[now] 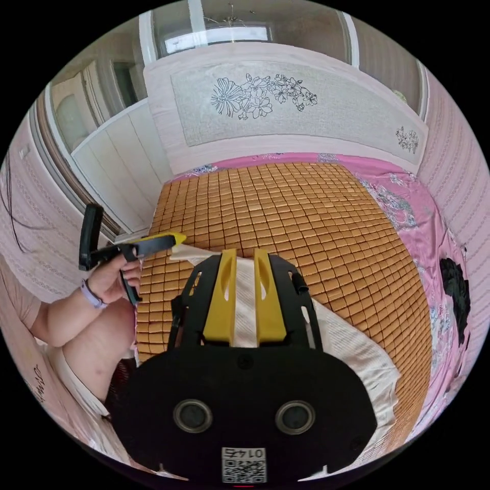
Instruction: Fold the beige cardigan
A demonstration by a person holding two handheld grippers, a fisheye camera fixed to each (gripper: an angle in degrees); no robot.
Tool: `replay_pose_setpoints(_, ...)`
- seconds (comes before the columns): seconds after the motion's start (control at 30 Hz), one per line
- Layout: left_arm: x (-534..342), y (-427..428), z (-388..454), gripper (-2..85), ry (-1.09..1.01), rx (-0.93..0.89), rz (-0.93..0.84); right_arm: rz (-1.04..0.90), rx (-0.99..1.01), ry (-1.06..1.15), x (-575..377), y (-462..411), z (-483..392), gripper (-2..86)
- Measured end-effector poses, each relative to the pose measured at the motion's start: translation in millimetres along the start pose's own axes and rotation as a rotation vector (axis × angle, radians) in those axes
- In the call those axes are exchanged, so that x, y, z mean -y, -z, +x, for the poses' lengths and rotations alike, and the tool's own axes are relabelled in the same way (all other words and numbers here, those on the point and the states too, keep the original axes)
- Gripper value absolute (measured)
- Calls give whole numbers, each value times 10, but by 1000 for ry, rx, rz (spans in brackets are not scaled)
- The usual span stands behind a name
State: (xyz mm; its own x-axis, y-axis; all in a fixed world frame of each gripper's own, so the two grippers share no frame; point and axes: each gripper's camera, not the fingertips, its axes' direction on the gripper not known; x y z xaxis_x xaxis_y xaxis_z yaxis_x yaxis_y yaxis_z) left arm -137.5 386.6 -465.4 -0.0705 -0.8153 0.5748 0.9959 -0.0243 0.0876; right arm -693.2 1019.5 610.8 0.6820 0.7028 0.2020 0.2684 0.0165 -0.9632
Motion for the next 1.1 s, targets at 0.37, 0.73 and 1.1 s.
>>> replay_pose_setpoints(0.37,224,288,-269,72,-100,159,24,-224,-79,432,639,-1217,-1170,84)
replay_pose_setpoints(0.73,284,360,-469,77,-15,163,95,-157,45,23,1391,-1328,-376,-1)
replay_pose_setpoints(1.1,201,-202,-390,69,29,158,-56,-247,-28,191,1015,-1419,-772,35)
